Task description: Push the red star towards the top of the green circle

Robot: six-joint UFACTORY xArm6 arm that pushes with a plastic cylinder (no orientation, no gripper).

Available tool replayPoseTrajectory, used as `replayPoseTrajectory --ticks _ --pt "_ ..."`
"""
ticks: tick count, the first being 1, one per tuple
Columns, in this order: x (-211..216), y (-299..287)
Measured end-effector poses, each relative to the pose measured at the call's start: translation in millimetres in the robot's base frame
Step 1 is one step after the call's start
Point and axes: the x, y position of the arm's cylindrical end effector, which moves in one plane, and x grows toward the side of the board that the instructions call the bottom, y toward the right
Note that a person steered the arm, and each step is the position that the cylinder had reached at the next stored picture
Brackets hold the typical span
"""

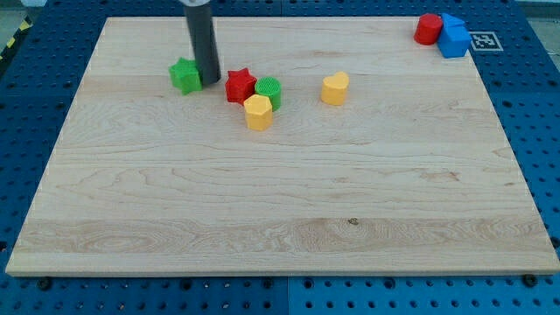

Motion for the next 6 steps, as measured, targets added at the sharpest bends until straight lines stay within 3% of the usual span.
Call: replayPoseTrajectory --ticks 1,2,3,4,6 --pt "35.9 -5.7" --pt "44.9 8.5" --pt "-14.8 44.4" --pt "-43.5 69.9" --pt "-44.1 78.9"
